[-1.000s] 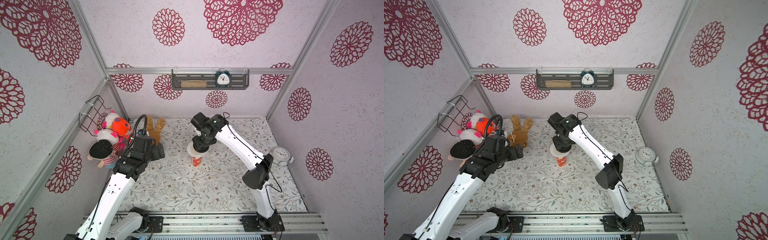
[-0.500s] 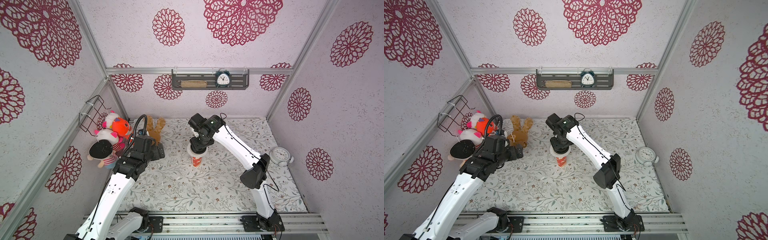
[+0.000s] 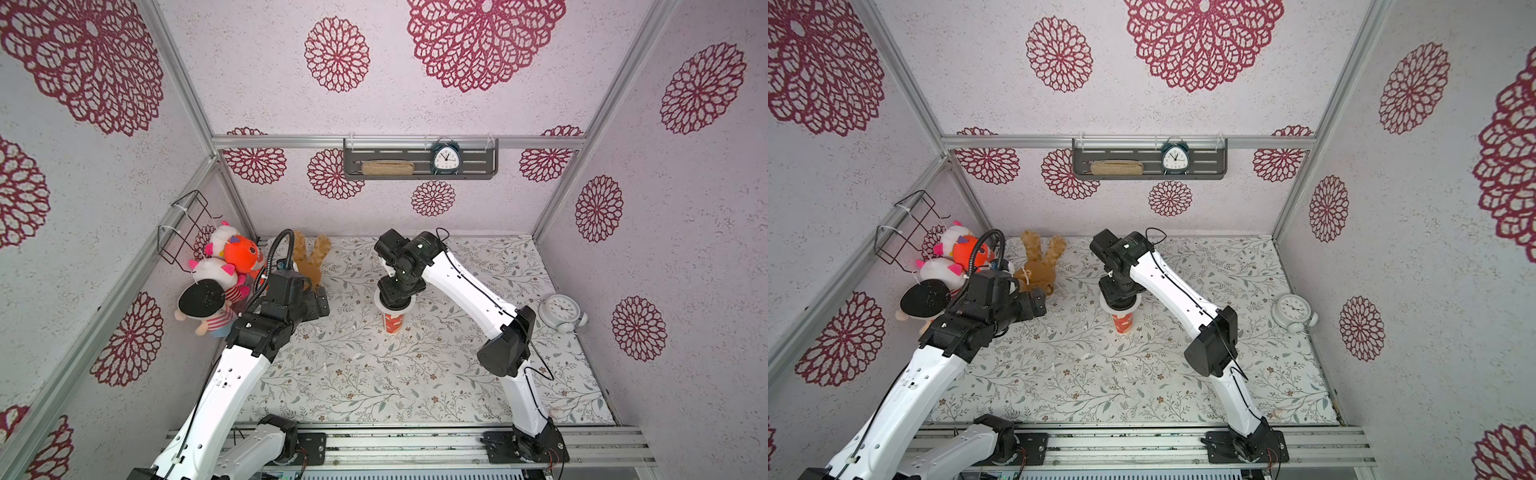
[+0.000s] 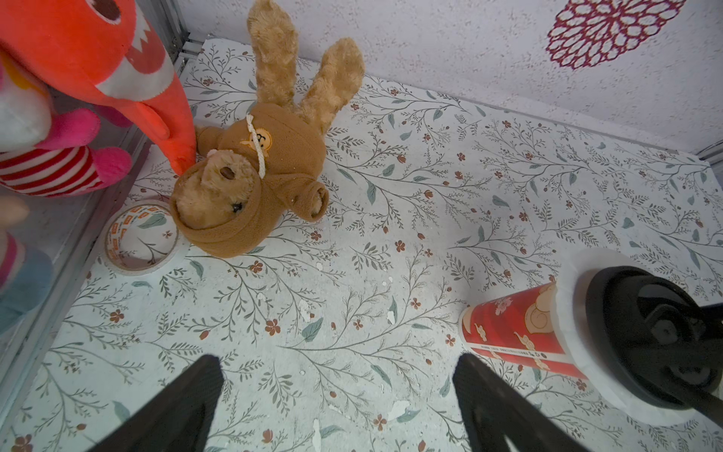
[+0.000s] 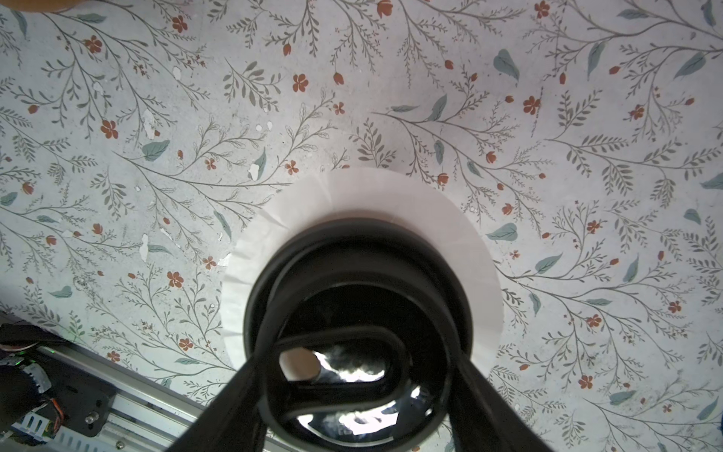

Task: Put the leak-proof paper on the milk tea cups
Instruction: Place the cup lid on the cup.

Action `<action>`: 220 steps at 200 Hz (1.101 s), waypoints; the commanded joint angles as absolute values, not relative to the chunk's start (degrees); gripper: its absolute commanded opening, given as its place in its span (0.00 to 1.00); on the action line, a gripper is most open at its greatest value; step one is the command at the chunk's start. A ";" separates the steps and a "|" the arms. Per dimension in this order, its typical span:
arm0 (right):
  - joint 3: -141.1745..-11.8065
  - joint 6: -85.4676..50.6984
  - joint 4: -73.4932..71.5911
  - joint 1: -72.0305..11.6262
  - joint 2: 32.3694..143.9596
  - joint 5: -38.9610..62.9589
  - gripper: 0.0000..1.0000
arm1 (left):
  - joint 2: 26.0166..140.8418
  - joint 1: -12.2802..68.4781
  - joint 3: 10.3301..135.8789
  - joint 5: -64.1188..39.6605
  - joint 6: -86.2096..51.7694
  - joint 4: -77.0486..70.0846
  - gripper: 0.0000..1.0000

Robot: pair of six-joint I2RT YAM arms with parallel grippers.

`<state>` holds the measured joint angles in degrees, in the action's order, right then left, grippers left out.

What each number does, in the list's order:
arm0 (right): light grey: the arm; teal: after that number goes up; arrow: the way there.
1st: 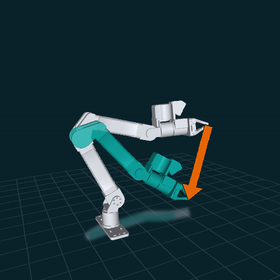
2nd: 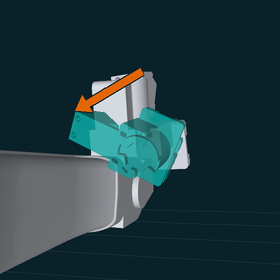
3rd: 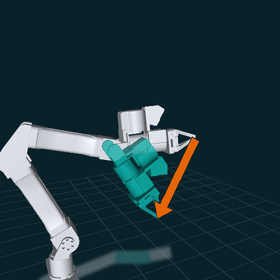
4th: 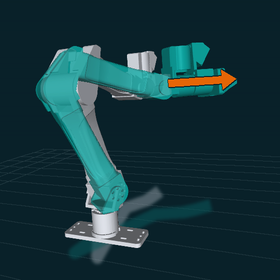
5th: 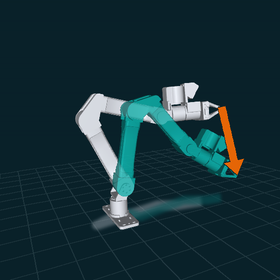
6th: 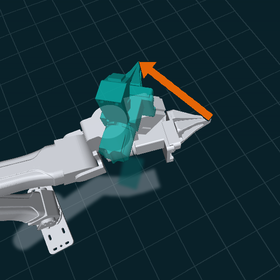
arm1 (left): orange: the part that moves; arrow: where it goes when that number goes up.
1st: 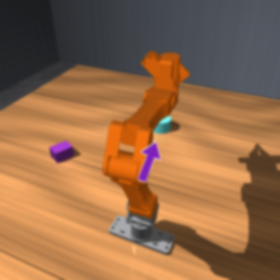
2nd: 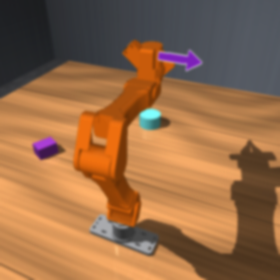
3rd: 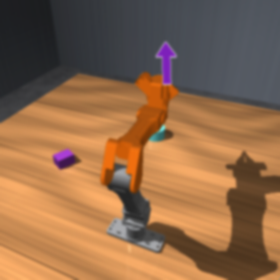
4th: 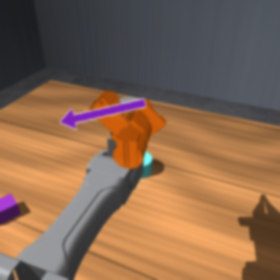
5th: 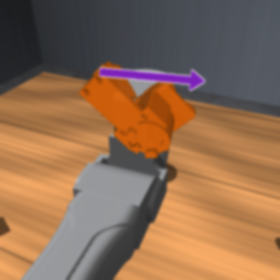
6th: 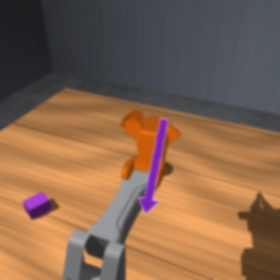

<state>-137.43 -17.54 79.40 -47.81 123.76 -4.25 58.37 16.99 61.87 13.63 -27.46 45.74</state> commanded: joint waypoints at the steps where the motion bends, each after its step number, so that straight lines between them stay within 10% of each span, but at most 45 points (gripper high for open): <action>1: -139.03 -16.69 80.51 -48.29 123.51 -4.04 0.67 | 58.01 17.58 61.14 14.31 -27.58 45.56 0.97; 220: -137.81 -16.80 80.89 -48.59 124.90 -5.65 0.78 | 57.22 17.57 60.67 15.18 -27.27 46.05 0.97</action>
